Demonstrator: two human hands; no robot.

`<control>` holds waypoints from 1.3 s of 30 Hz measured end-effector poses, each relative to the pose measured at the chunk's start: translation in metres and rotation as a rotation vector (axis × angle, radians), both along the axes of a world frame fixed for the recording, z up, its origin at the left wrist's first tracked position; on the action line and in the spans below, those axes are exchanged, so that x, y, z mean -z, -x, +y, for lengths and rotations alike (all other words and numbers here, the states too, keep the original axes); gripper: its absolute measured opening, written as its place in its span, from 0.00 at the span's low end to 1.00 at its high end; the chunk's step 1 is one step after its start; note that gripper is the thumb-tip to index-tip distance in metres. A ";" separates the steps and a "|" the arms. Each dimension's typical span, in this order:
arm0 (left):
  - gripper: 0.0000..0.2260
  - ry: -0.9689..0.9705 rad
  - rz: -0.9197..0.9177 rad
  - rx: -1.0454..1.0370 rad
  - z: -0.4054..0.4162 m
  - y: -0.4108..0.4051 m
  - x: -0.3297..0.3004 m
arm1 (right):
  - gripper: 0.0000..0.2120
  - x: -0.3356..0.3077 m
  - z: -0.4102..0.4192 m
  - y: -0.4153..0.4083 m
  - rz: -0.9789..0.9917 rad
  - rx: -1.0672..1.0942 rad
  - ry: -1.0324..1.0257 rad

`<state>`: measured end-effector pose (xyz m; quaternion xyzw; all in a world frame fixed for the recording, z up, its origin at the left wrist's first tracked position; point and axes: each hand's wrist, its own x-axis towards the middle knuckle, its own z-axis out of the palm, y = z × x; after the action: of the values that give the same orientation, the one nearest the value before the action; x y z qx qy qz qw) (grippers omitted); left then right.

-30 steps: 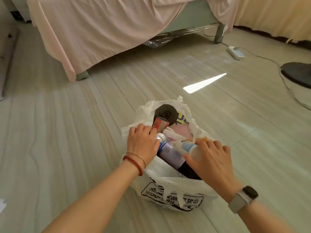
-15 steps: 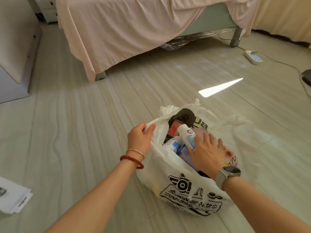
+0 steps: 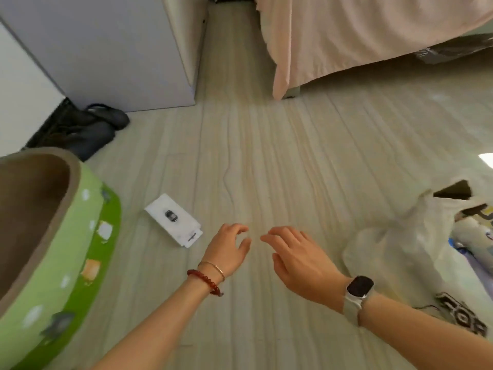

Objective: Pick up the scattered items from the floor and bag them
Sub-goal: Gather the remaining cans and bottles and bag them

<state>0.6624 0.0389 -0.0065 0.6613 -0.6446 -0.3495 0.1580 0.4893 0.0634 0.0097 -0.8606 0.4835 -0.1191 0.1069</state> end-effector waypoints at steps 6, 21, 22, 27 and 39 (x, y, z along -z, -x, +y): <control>0.19 -0.086 -0.357 -0.345 0.081 -0.174 0.062 | 0.22 0.069 -0.016 -0.142 0.108 -0.003 -0.350; 0.09 -0.187 -0.581 -0.290 0.197 -0.301 0.135 | 0.31 0.149 -0.074 -0.257 0.150 0.416 -0.381; 0.10 -0.164 -0.553 -0.275 0.198 -0.303 0.137 | 0.30 0.151 -0.071 -0.259 0.164 0.418 -0.335; 0.18 -0.173 -0.684 -0.094 0.197 -0.309 0.136 | 0.31 0.155 -0.063 -0.266 0.196 0.406 -0.191; 0.06 0.323 -0.296 -0.265 0.128 -0.245 0.081 | 0.29 0.087 -0.020 -0.223 -0.296 0.332 -0.429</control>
<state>0.9075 0.1672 -0.0875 0.7501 -0.6159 -0.1176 0.2100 0.7122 0.0439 -0.0773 -0.7011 0.6107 -0.1543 0.3343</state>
